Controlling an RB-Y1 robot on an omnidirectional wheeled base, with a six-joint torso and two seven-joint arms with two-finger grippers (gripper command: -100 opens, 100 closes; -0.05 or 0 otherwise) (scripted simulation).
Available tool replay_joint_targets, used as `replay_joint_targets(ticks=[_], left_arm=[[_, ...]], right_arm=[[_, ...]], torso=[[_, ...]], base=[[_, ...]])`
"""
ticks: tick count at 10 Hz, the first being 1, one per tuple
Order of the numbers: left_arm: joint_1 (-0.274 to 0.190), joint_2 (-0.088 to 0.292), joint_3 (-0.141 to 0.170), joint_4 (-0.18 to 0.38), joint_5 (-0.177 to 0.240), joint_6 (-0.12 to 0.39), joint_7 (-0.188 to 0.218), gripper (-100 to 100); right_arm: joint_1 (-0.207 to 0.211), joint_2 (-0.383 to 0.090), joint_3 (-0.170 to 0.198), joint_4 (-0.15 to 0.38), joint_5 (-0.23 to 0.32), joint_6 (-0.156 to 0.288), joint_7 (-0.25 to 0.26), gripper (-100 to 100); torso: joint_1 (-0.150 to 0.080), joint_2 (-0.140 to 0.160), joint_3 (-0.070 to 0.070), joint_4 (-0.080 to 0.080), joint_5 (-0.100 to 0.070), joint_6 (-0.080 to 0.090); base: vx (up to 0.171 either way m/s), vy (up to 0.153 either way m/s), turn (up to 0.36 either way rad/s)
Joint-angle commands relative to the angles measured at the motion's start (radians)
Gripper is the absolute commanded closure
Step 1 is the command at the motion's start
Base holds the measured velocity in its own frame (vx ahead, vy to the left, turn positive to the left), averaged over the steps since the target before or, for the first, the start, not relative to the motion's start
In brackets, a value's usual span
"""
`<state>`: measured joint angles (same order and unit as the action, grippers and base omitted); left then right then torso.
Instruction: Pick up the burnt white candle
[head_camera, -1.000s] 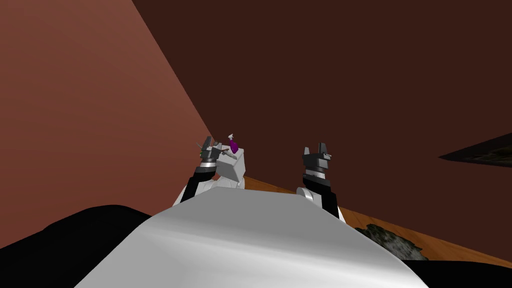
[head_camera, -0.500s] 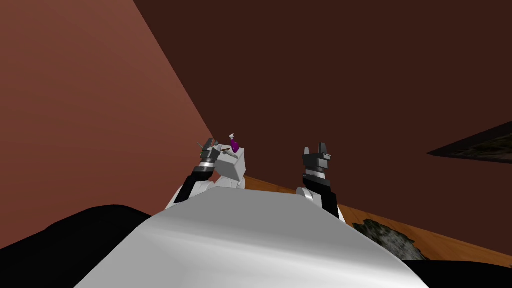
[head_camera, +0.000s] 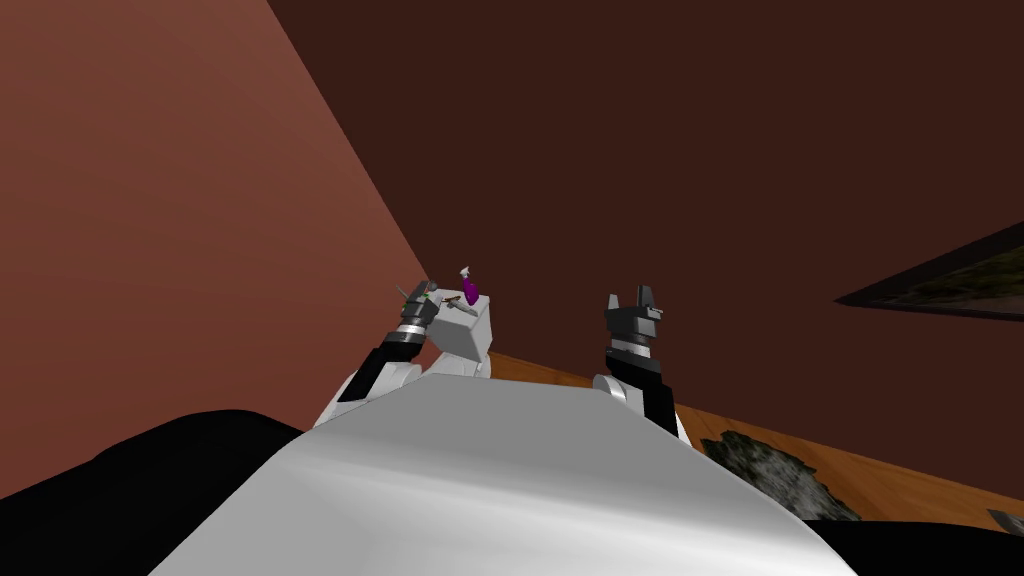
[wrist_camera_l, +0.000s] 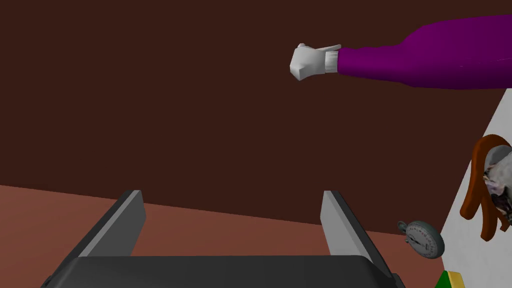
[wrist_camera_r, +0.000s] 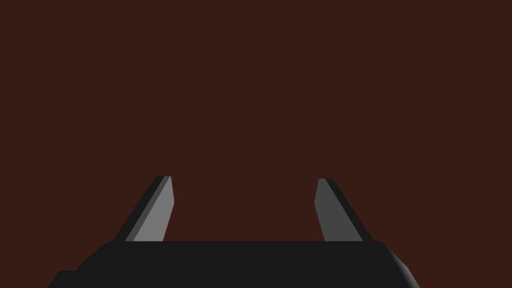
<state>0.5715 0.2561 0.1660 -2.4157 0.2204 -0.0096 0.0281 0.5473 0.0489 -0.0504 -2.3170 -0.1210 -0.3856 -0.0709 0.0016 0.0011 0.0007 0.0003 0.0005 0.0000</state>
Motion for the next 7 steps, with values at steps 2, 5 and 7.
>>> replay_joint_targets(ticks=[2,5,7], left_arm=[[0.009,0.017,0.016,0.004,0.020,0.080,-0.001,-100],[0.023,0.051,0.050,0.000,0.058,0.172,0.003,-100],[0.029,0.069,0.066,-0.002,0.075,0.241,0.006,-100]], right_arm=[[0.000,0.000,0.000,0.000,0.000,0.000,0.000,0],[0.000,0.000,0.000,0.000,0.000,0.000,0.000,0],[0.000,0.000,0.000,0.000,0.000,0.000,0.000,0]], torso=[[0.000,0.000,0.000,0.000,0.000,0.000],[0.000,-0.001,0.000,0.000,0.000,0.000],[0.000,-0.001,0.000,0.000,0.000,0.000]], base=[[-0.018,0.020,-0.040],[-0.010,0.022,-0.048],[-0.008,0.016,-0.044]])
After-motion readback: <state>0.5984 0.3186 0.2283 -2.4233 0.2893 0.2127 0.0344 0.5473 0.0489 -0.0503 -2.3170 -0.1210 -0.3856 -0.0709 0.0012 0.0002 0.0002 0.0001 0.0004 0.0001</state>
